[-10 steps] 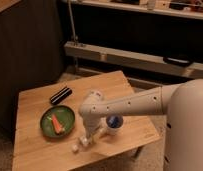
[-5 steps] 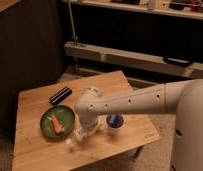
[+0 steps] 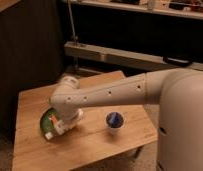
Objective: Place the bottle in the ceramic bowl
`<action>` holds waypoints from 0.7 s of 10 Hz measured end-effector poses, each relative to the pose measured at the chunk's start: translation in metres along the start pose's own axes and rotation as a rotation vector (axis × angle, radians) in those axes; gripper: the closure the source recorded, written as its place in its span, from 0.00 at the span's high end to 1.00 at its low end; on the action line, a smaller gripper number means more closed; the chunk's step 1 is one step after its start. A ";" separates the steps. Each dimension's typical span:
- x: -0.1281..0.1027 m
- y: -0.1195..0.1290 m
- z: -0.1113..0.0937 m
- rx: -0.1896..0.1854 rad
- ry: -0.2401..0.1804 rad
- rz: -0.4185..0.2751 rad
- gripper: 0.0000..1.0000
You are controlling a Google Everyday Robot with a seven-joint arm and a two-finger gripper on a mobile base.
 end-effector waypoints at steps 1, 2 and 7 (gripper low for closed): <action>0.014 0.016 0.006 0.001 -0.003 -0.021 0.06; 0.024 0.025 0.012 0.002 -0.003 -0.031 0.15; 0.018 0.032 0.030 -0.007 -0.068 -0.004 0.58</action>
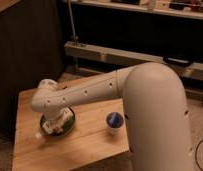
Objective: Place the bottle in the ceramic bowl
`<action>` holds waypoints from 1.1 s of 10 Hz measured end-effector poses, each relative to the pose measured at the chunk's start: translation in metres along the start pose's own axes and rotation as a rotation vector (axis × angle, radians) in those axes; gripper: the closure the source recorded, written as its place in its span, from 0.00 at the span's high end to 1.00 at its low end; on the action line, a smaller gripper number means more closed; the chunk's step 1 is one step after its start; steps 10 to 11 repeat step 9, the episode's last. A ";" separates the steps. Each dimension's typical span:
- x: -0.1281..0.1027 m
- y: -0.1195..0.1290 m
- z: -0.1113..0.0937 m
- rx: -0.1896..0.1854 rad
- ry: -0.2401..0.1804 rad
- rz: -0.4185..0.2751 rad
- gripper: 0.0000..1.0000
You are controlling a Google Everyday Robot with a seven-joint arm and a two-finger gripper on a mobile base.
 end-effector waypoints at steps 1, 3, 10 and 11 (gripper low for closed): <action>-0.002 0.001 0.002 -0.015 -0.022 0.011 0.70; 0.000 0.004 0.005 -0.026 -0.022 0.025 0.80; 0.001 0.004 0.006 -0.024 -0.011 0.032 0.80; 0.001 0.004 0.006 -0.024 -0.011 0.032 0.80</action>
